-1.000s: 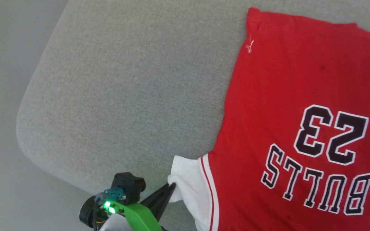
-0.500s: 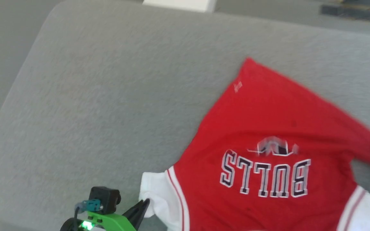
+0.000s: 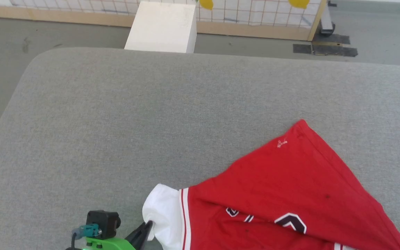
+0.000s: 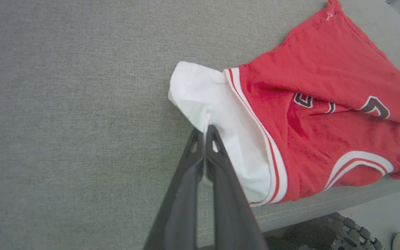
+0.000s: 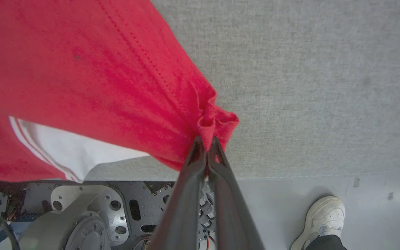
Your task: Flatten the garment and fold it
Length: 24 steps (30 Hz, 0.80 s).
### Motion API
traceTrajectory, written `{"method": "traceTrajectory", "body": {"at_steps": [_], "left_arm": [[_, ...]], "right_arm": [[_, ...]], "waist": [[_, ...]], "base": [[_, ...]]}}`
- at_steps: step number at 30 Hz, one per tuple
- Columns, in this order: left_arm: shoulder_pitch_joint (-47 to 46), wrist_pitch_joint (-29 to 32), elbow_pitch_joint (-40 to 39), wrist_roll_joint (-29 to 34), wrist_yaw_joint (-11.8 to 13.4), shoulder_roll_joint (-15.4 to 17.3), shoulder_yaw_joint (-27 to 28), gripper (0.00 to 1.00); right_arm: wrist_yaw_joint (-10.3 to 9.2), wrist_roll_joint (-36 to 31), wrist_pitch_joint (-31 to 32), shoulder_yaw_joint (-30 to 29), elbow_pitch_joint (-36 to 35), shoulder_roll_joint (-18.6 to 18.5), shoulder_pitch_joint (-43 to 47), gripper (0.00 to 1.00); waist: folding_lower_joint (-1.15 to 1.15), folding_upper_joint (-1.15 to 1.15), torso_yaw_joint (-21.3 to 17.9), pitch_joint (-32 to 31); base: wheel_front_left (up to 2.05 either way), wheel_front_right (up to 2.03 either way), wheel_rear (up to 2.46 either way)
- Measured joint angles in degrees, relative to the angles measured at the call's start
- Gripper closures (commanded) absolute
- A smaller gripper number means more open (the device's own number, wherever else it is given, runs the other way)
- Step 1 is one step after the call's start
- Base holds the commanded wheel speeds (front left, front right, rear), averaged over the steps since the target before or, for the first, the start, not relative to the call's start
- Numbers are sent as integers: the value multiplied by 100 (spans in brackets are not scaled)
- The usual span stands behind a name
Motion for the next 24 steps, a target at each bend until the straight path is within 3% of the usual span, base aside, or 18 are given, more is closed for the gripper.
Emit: {"method": "traceTrajectory", "body": {"at_steps": [1,2,3,4,8,15,24], "left_arm": [[-2,0,2,0,0,-13,-9,100],[-3,0,2,0,0,-25,-21,100],[-9,0,2,0,0,-40,-45,100],[-16,0,2,0,-1,-52,-70,100],[-54,8,-9,1,-5,-51,-123,100],[-211,66,-222,92,-7,-52,-253,100],[-552,100,-428,249,-10,-246,-499,100]], "right_arm": [[0,-48,-1,-8,-15,11,62,100],[0,-69,-12,-16,-20,20,73,92],[0,-88,-73,-18,-38,25,69,32],[0,-107,-124,-7,-45,11,53,0],[-1,-56,-363,254,-168,-257,-224,0],[-1,234,-721,1198,-182,-717,-1667,0],[-1,220,-768,2490,1178,-861,-3455,0]], "waist": [[0,0,-12,-10],[0,0,-10,-10],[0,0,-1,-4],[0,0,16,4],[0,0,109,42],[0,0,339,178],[0,0,760,554]], "base": [[0,0,0],[0,0,0],[0,0,0],[0,0,0],[0,0,0],[0,0,0],[0,0,0]]}}
